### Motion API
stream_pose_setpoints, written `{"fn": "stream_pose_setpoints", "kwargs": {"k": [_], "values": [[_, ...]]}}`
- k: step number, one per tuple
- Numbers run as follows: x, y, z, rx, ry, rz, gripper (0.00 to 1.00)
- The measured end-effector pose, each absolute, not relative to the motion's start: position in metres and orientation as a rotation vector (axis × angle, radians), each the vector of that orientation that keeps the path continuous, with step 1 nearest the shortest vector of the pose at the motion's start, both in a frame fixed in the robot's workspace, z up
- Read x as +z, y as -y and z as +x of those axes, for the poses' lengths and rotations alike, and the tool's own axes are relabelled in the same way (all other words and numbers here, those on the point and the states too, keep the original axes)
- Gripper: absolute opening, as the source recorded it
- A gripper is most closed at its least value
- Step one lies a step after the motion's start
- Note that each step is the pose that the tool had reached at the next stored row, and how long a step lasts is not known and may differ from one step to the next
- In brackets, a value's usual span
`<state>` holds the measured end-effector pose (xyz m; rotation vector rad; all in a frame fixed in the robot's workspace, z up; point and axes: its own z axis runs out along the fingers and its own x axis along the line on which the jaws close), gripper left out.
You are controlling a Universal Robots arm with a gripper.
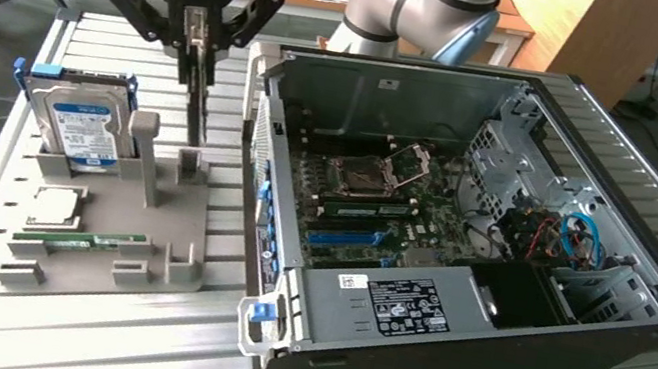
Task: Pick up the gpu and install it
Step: 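Pick up the gpu and move the gpu toward the slot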
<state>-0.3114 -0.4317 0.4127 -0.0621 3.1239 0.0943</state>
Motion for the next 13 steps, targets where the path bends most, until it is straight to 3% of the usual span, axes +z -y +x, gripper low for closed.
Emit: {"fn": "stream_pose_setpoints", "kwargs": {"k": [13], "values": [[0.416,0.432,-0.268,0.096,-3.148,-0.061,0.26]]}}
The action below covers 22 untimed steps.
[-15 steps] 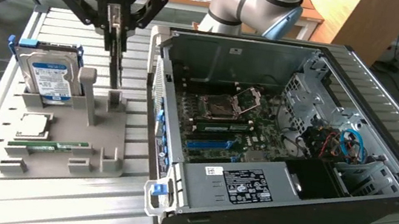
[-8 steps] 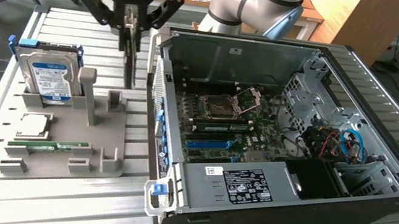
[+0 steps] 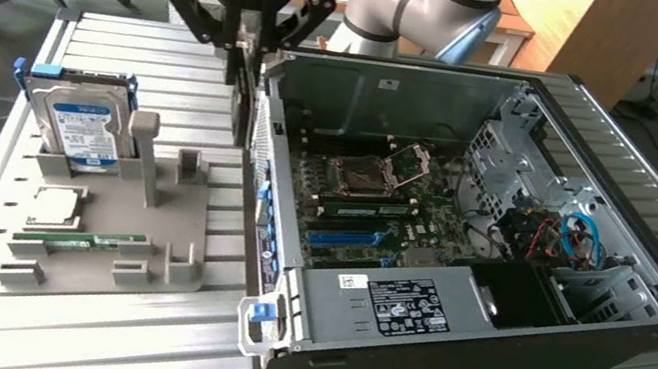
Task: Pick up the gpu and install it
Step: 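Pick up the gpu and move the gpu toward the slot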
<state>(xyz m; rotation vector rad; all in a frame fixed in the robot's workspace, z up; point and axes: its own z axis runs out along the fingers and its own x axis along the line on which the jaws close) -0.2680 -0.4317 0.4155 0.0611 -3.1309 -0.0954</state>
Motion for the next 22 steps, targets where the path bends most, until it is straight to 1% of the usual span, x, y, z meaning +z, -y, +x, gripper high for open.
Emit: {"fn": "stream_pose_setpoints", "kwargs": {"k": [22], "values": [[0.416,0.432,-0.207,-0.095,3.123,0.057,0.26]]}}
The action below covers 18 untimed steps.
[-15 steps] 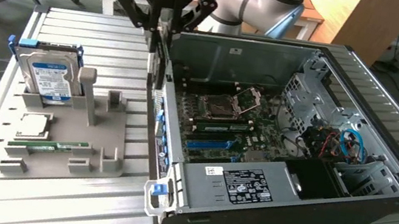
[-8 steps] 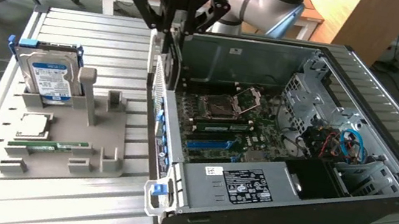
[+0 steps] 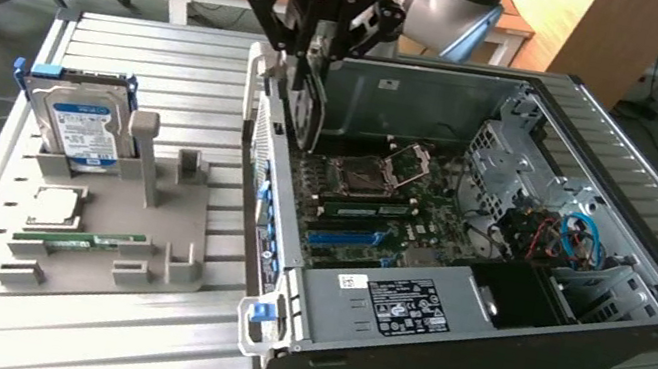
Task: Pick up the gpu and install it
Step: 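Pick up the gpu and move the gpu toward the slot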
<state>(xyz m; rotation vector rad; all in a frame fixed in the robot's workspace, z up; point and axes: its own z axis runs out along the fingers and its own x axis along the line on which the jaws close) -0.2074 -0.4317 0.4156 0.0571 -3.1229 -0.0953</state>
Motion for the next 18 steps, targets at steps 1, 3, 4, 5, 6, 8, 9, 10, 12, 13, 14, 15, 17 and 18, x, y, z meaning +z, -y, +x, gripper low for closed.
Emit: {"fn": "stream_pose_setpoints", "kwargs": {"k": [1,3,4,5,6,8,9,10,12,13,14,15,17,18], "values": [[0.416,0.432,-0.204,-0.095,3.123,0.057,0.26],[0.416,0.432,-0.198,-0.095,3.123,0.057,0.26],[0.416,0.432,-0.195,-0.095,3.123,0.057,0.26],[0.416,0.432,-0.191,-0.095,3.123,0.057,0.26],[0.416,0.432,-0.187,-0.095,3.123,0.057,0.26],[0.416,0.432,-0.18,-0.095,3.123,0.057,0.26],[0.416,0.432,-0.176,-0.095,3.123,0.057,0.26],[0.416,0.432,-0.172,-0.095,3.123,0.057,0.26],[0.416,0.432,-0.164,-0.095,3.123,0.057,0.26],[0.416,0.432,-0.16,-0.095,3.123,0.057,0.26],[0.416,0.432,-0.157,-0.095,3.123,0.057,0.26],[0.416,0.432,-0.153,-0.095,3.123,0.056,0.26],[0.416,0.432,-0.145,-0.095,3.123,0.057,0.26],[0.416,0.432,-0.141,-0.095,3.123,0.057,0.26]]}}
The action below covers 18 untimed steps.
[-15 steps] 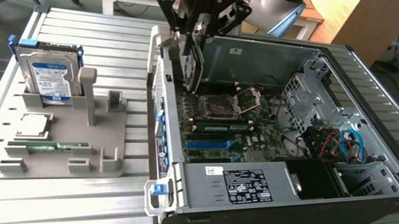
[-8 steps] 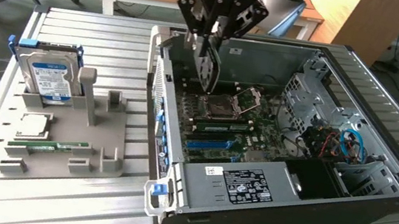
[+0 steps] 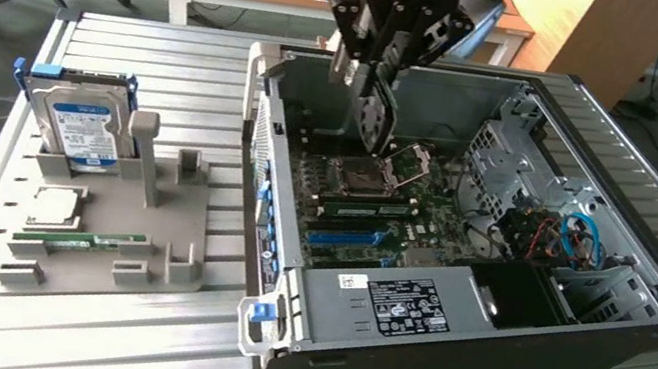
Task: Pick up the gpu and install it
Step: 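Pick up the gpu and move the gpu toward the slot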
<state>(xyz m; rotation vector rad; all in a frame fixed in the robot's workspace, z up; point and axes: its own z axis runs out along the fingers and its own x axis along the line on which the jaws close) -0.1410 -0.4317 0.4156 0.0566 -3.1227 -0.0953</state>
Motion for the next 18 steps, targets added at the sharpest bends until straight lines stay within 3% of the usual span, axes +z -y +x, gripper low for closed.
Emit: {"fn": "stream_pose_setpoints", "kwargs": {"k": [18], "values": [[0.416,0.432,-0.093,-0.095,3.123,0.057,0.26]]}}
